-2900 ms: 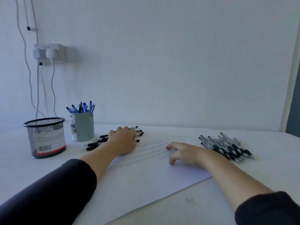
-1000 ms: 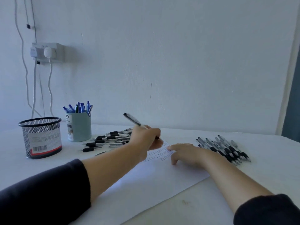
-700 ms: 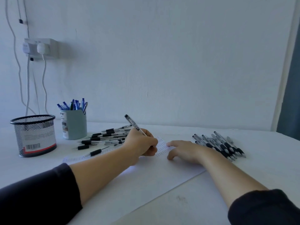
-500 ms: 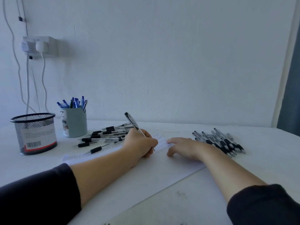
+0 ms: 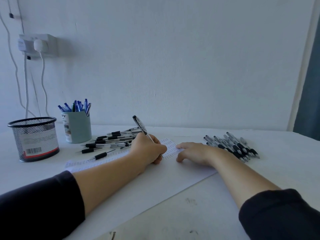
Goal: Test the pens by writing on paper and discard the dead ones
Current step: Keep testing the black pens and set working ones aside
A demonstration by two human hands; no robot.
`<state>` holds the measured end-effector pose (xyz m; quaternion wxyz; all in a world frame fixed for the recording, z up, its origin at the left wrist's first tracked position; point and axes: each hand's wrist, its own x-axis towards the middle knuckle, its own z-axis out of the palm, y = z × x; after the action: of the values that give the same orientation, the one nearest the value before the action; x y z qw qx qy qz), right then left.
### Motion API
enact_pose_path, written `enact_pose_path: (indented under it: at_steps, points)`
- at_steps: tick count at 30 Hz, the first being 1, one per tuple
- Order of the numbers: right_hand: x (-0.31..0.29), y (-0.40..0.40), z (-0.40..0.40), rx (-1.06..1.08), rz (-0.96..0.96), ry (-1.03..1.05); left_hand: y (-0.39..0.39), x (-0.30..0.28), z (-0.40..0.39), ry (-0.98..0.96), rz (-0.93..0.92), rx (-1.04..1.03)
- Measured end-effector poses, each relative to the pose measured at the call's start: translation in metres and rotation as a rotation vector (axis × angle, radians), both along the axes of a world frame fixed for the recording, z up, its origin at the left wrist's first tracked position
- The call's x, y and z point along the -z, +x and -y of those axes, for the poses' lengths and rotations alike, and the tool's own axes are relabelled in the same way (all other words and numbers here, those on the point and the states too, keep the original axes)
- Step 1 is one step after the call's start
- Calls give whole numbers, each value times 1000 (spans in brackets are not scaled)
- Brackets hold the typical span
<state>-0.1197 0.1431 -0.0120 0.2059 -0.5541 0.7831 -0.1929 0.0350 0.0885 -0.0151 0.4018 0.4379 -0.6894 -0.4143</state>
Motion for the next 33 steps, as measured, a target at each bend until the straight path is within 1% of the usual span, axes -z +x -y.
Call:
enact_pose_path:
  at_steps: [5,22,33]
  points:
    - [1,-1,2,9,0,-4,-1,-1,0,-15,38,-9]
    - [1,-1,1,-6,-8,2,0,0,-2,-21,9,-7]
    - [1,-1,3,-8,-9,6,0,-1,-3,-26,32,0]
